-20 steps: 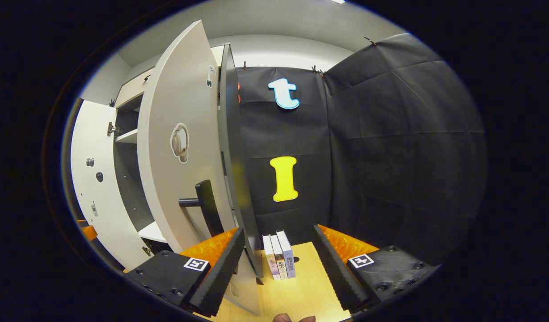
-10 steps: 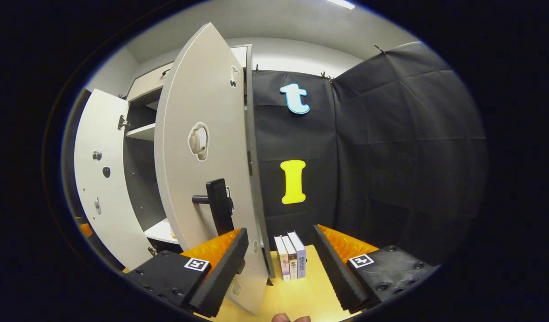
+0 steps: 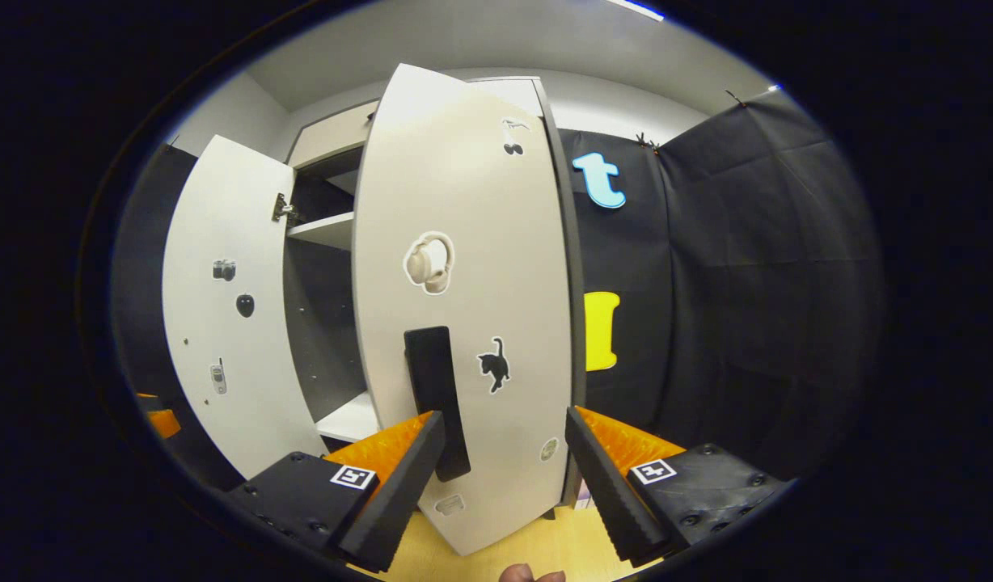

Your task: Grab one shoe with the right hand and put it into the shoe cabinet, grab the other shoe with the left hand and put it into the shoe cabinet; then close the right door with the right hand and the left door with the left hand.

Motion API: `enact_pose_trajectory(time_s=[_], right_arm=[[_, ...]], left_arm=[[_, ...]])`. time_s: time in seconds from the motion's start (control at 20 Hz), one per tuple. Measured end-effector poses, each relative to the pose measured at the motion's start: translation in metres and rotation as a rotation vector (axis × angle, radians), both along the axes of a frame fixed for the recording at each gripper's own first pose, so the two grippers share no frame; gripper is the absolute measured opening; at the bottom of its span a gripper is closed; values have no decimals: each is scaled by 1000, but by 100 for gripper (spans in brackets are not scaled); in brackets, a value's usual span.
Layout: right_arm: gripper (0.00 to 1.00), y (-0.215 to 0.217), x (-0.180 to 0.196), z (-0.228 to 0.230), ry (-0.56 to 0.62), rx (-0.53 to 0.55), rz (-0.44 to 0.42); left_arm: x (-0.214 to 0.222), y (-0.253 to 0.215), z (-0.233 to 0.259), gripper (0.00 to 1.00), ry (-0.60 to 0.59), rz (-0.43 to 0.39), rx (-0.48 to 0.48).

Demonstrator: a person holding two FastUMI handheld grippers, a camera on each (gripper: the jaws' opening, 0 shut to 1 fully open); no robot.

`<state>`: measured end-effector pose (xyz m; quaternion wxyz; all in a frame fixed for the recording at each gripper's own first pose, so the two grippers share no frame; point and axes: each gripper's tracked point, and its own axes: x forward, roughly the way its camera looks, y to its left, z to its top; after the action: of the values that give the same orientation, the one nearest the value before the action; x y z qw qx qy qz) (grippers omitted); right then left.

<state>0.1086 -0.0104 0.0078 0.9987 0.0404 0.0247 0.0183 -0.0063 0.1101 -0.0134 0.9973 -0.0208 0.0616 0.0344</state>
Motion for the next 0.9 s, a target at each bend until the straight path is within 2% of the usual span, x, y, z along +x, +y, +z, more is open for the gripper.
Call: enact_pose_trajectory(time_s=[0.35, 0.75, 0.9], right_arm=[[98, 30, -30, 0, 13, 15, 39], [99, -4, -44, 4, 9, 0, -45], [98, -18, -47, 5, 8, 9, -81]], left_arm=[[26, 52, 1, 96, -4, 44, -4], [64, 125, 12, 97, -36, 152, 19], [85, 136, 7, 98, -20, 157, 23]])
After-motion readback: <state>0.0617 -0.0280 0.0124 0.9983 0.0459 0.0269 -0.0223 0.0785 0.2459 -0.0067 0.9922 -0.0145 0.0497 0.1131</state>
